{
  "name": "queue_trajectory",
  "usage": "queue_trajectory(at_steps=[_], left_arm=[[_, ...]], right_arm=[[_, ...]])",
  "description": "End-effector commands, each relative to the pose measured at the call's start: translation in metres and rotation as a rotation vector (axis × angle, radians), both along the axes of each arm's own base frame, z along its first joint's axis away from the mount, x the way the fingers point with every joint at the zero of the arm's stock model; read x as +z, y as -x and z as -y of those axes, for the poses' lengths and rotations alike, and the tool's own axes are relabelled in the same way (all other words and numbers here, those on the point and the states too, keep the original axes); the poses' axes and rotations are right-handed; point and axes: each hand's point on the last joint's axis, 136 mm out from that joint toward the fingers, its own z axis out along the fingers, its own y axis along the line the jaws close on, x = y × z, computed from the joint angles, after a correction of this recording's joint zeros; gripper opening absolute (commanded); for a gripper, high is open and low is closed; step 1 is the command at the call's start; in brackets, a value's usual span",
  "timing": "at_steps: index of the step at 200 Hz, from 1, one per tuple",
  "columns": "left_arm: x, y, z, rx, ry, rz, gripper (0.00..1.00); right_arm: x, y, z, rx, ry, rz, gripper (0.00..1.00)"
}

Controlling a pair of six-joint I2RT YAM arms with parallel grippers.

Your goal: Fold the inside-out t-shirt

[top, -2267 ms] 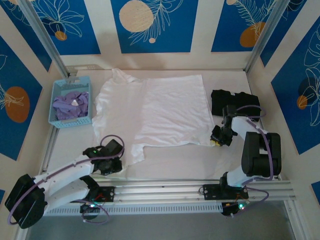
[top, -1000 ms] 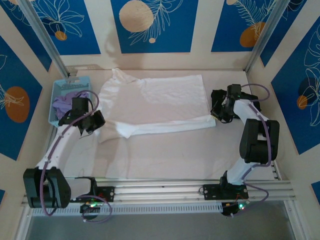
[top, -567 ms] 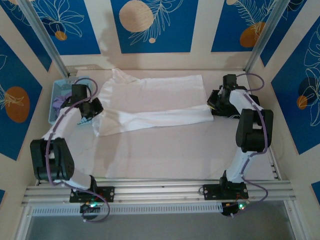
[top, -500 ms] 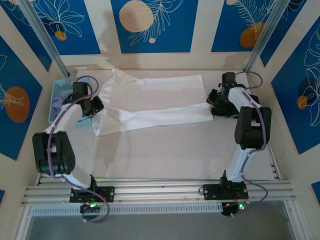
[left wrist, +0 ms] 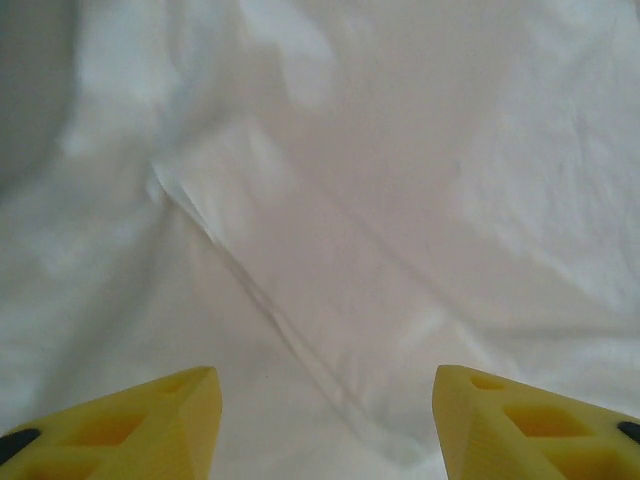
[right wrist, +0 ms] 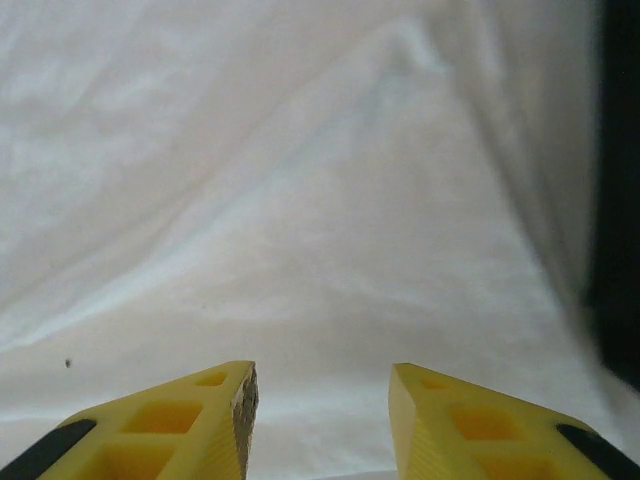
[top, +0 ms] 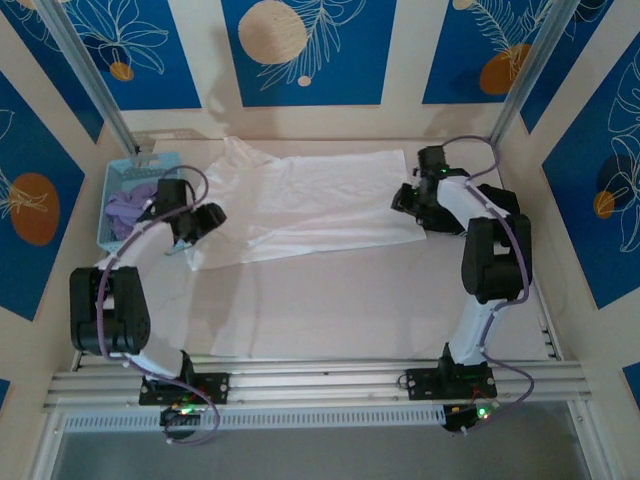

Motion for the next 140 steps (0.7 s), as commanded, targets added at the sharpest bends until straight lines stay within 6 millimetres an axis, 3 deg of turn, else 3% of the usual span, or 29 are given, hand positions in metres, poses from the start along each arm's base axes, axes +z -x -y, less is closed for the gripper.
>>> queue_trajectory(at_steps=[1, 35, 70, 111, 140], left_arm=[[-0.027, 0.014, 0.015, -0.048, 0.032, -0.043, 0.58], [-0.054, 0.028, 0.014, -0.071, 0.014, -0.096, 0.58], [-0.074, 0.045, 0.012, -0.094, -0.014, -0.145, 0.58], [-0.093, 0.082, 0.010, -0.104, -0.023, -0.208, 0.58], [-0.094, 0.116, 0.012, -0.103, 0.005, -0.237, 0.58]], right_arm=[[-0.031, 0.012, 0.010, 0.066, 0.094, -0.101, 0.40], [-0.047, 0.029, 0.018, 0.128, 0.187, -0.186, 0.40], [-0.061, 0.071, 0.024, 0.134, 0.205, -0.332, 0.37], [-0.075, 0.124, 0.029, 0.105, 0.205, -0.453, 0.33], [-0.069, 0.151, 0.038, 0.064, 0.238, -0.472, 0.31]])
